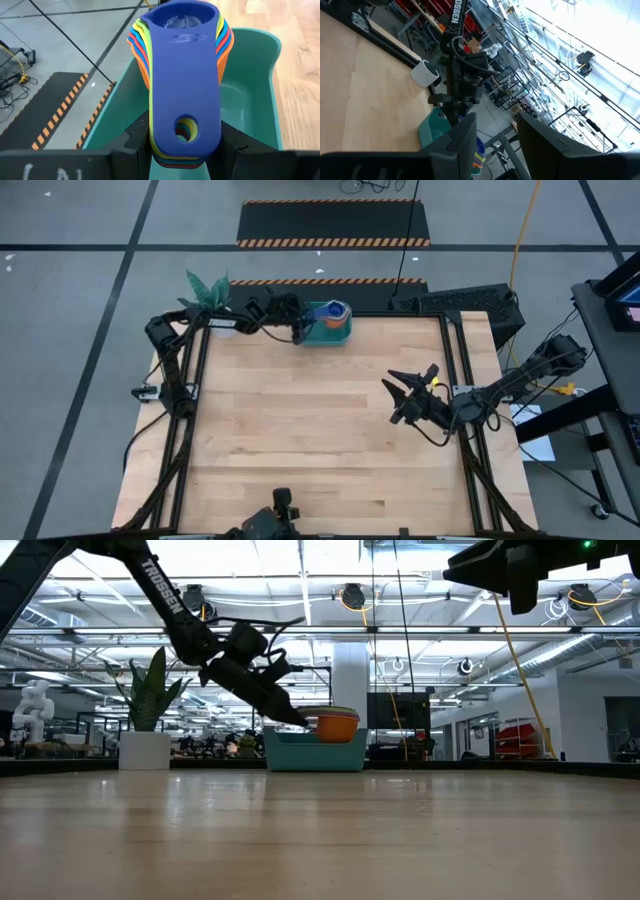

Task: Nest measuring cups in basket
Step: Put the stacked measuring cups into the bin

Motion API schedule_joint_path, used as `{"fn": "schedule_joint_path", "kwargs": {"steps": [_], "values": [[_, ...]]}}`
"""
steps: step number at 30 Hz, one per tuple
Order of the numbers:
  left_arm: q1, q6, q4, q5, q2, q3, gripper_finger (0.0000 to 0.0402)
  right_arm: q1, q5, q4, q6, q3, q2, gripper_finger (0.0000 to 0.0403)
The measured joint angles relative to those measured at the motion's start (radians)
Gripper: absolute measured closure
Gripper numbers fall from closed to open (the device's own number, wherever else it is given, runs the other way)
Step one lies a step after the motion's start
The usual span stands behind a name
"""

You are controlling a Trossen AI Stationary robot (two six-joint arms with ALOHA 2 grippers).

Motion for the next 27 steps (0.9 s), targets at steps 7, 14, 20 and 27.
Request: {"fn": "schedule_joint_path", "kwargs": {"steps": [7, 14, 20, 27], "values": [[0.006, -0.003, -0.164, -0.001, 0.000, 0.057, 0.0269, 0.000, 0.003, -0.029, 0.000, 0.000, 0.000, 0.0266], [0.006, 0.002, -0.180, -0.001, 0.000, 0.066, 0.0269, 0.000, 0.003, -0.031, 0.007, 0.000, 0.000, 0.0266], [0.008, -0.006, -0.188, -0.002, 0.000, 0.066, 0.0269, 0.000, 0.002, -0.030, 0.018, 0.000, 0.000, 0.0266], [-0.008, -0.017, -0.268, -0.023, 0.000, 0.108, 0.0269, 0.000, 0.002, -0.030, 0.019, 0.000, 0.000, 0.0266]]}}
